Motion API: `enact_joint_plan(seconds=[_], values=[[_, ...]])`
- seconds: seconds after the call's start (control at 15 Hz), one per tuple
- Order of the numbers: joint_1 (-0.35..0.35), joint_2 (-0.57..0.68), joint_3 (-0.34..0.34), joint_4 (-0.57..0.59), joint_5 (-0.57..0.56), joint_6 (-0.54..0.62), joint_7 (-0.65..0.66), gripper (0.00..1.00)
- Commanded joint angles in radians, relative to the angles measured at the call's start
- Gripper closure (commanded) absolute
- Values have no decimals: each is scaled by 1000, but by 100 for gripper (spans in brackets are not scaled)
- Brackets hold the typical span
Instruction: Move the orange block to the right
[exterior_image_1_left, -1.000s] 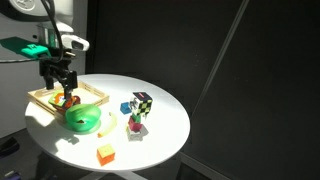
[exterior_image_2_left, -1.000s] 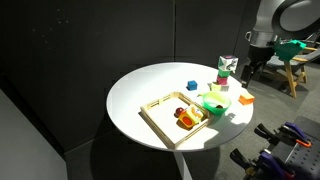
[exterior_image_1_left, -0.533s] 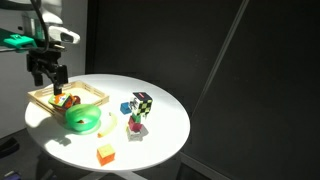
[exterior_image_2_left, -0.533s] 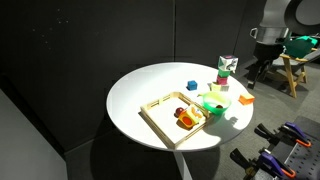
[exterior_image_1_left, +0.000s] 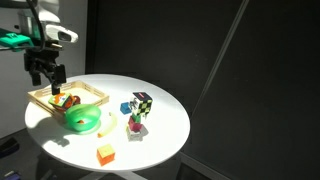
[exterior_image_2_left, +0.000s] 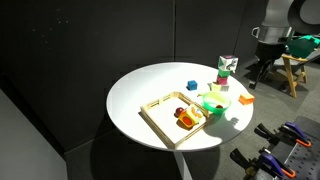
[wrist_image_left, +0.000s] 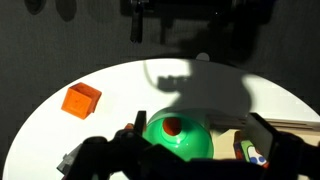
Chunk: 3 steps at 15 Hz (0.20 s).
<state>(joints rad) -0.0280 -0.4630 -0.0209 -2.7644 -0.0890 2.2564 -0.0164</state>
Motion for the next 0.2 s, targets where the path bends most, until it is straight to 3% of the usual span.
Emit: enact_joint_plan(seconds=[0.0,0.13], values=[[-2,0,2,1,2,-2,-1,0],[-2,0,2,1,2,-2,-1,0]])
